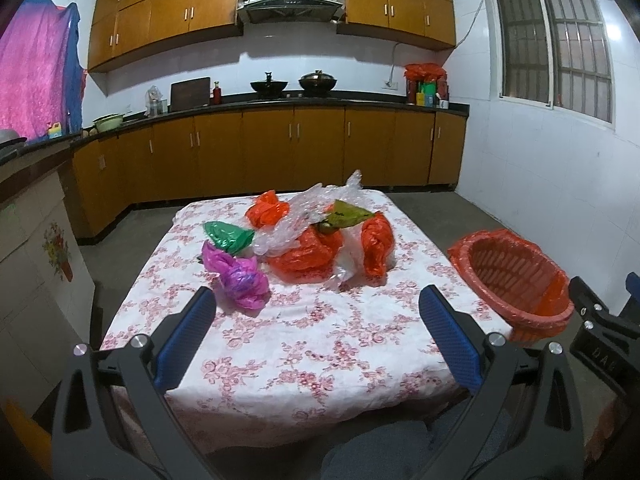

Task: Collect trash
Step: 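Grasp the pink bag with the left tool while the right tool grasps the red bag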

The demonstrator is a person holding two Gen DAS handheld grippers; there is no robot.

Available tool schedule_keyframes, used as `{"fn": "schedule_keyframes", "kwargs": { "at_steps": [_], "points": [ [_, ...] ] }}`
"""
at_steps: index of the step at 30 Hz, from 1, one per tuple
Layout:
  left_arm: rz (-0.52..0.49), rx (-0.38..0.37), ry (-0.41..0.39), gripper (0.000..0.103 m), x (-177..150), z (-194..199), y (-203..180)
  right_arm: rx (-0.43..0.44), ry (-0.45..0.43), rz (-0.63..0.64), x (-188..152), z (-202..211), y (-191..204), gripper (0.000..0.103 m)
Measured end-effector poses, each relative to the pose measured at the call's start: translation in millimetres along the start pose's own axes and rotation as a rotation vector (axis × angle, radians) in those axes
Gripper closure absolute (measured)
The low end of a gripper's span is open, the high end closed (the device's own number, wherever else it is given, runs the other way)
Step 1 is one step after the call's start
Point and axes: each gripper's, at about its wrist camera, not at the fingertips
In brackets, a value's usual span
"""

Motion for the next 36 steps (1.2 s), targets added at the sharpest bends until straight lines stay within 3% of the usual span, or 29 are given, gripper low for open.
{"fn": "schedule_keyframes", "kwargs": {
  "at_steps": [10,21,28,36],
  "points": [
    [0.067,0.095,0.054,0.004,-2.0,-29.9,41.9,0.049,0.017,0.030,9.5,-23.5,22.2,0.002],
    [0.157,0.205,0.124,0.007,-2.1,-91.2,105.5,0.213,0.115,0.007,24.4,-94.1,73.9,0.002],
    [0.177,0.182,0.214,0.019,-5.6,-145.8,111.4,0.291,0.192,0.047,29.0,-152.4,119.4,0.020],
    [0.151,0.160,0.272,0.022,-6.6,-193.2,103.9,0.335,0.283,0.024,30.1,-205.3,150.3,0.021]
  ]
}}
Point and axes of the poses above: each gripper's, at about its wrist camera, not at the fingertips, and z roughly against the way its jaws point, y to its left, x to its top, and after that the axes turned 4 degrees about -y, right-handed
